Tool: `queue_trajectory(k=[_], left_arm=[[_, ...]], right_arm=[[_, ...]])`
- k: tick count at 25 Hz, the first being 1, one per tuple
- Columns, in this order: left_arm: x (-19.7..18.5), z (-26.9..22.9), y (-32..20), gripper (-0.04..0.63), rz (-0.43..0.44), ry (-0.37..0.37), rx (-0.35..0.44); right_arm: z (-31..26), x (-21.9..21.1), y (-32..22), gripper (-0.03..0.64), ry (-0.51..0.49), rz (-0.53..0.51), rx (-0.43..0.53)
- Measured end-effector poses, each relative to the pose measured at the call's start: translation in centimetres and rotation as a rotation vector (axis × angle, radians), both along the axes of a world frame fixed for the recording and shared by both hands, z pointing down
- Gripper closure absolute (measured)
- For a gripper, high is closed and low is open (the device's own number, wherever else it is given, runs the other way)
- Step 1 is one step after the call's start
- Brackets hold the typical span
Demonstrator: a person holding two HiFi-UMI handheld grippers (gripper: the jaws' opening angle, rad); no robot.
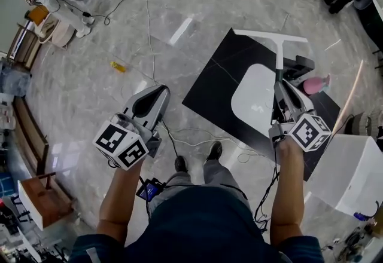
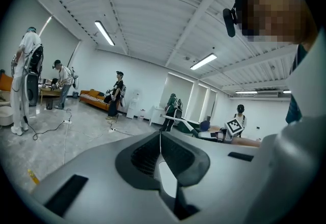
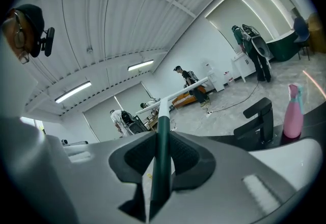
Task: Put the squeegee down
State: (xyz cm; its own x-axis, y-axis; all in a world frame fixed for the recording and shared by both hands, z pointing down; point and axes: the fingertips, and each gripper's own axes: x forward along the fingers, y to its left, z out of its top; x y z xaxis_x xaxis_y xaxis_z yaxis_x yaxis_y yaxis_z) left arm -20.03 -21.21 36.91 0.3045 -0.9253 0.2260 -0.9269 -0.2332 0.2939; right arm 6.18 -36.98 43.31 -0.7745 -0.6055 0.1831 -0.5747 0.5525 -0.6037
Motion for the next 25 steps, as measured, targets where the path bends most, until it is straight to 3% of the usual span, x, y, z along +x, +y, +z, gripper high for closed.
queue_trajectory(k=[25], left_arm=[[-1.3, 10.2, -1.3, 0.584, -0.052, 0.053, -0.163]], right_arm=[[15.6, -6.7, -3.0, 0.525, 0.097, -0.103, -0.167]])
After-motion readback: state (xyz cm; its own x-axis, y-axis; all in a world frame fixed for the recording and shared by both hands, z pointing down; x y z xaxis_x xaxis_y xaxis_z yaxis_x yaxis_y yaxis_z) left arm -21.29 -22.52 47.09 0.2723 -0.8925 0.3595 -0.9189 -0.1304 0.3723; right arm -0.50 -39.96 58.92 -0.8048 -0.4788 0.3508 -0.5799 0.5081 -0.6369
